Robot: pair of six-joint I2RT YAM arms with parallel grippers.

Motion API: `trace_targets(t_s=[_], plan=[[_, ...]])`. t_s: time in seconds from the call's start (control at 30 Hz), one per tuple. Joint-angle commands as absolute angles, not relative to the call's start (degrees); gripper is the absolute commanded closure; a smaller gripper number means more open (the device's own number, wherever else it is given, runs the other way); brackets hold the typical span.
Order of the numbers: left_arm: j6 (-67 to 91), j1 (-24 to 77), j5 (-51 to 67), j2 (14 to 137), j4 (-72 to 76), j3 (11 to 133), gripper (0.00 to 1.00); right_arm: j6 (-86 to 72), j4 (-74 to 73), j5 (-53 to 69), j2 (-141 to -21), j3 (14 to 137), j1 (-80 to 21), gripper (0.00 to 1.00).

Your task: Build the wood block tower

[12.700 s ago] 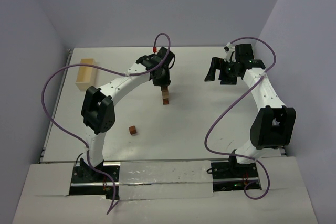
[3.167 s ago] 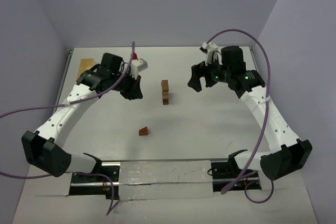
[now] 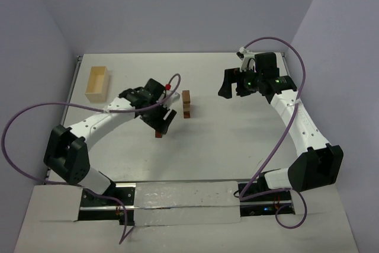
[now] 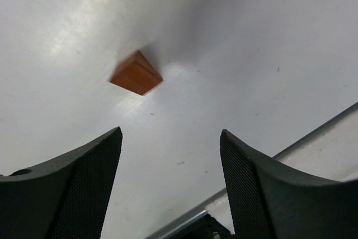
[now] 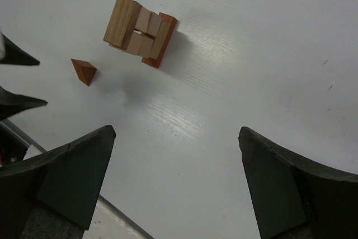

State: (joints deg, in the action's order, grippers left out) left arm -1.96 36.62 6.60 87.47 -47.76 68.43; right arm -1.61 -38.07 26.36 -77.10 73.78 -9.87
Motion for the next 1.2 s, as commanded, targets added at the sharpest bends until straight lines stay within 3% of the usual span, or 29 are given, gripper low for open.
trace_targets(t_s=[0.0,0.17,0.3,0.47,0.7,1.17], plan=[[-17.5,29.0,15.7,87.5,-48.7,75.3,0.25,-0.8,-35.9,27.9,-76.4,74.0,-10.4,0.00],[-33.7,24.2,27.1,89.9,-49.5,74.0,0.22,-0.8,-36.3,28.1,-77.5,75.0,-10.5,0.00],[-46.6,22.8,32.5,95.4,-55.9,76.4,0.27,-0.6,-37.1,28.0,-77.6,75.4,-10.6,0.00],[-52.0,20.3,40.1,102.6,-61.2,81.9,0.30,1.2,-37.7,27.9,-77.6,75.2,-10.6,0.00],[-56.0,19.9,42.0,106.6,-60.4,82.5,0.28,1.6,-38.0,28.5,-78.0,75.4,-10.6,0.00],[-57.2,19.9,40.7,109.6,-52.3,76.8,0.37,1.8,-38.3,29.1,-79.1,75.7,-10.7,0.00]])
